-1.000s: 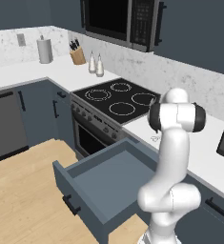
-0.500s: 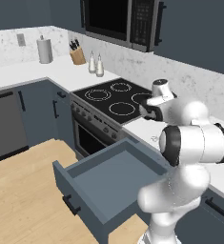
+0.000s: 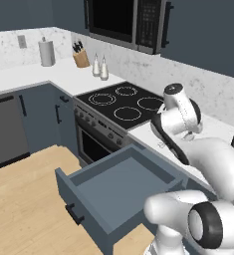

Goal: Pick the tongs from the drawer and place it on the counter.

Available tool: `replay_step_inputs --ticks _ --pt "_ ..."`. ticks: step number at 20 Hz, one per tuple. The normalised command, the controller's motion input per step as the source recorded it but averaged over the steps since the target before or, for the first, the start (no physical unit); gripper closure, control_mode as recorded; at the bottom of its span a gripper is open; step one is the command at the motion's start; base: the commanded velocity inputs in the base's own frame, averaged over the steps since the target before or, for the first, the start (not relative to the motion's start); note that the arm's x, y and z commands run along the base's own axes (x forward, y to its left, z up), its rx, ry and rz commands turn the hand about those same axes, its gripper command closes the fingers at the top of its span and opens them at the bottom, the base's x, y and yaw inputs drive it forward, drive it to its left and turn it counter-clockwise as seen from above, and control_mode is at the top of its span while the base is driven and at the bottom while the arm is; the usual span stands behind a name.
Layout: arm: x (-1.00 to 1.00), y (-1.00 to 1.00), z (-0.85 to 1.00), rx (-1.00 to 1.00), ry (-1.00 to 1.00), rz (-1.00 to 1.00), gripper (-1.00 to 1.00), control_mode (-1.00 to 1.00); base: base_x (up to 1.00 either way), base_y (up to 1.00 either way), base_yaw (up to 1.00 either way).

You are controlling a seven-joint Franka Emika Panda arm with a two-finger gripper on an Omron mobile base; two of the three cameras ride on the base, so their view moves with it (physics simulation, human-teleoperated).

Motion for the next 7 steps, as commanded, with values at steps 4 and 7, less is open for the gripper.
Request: replay_step_inputs --ticks 4,7 --pt "-1.0 0.01 0.14 0.08 -0.04 0.02 -1.0 -1.0 0.0 0.0 0.0" --pt "-1.0 0.31 -0.54 0.13 -0.29 0.0 -1.0 -1.0 0.0 0.0 0.0"
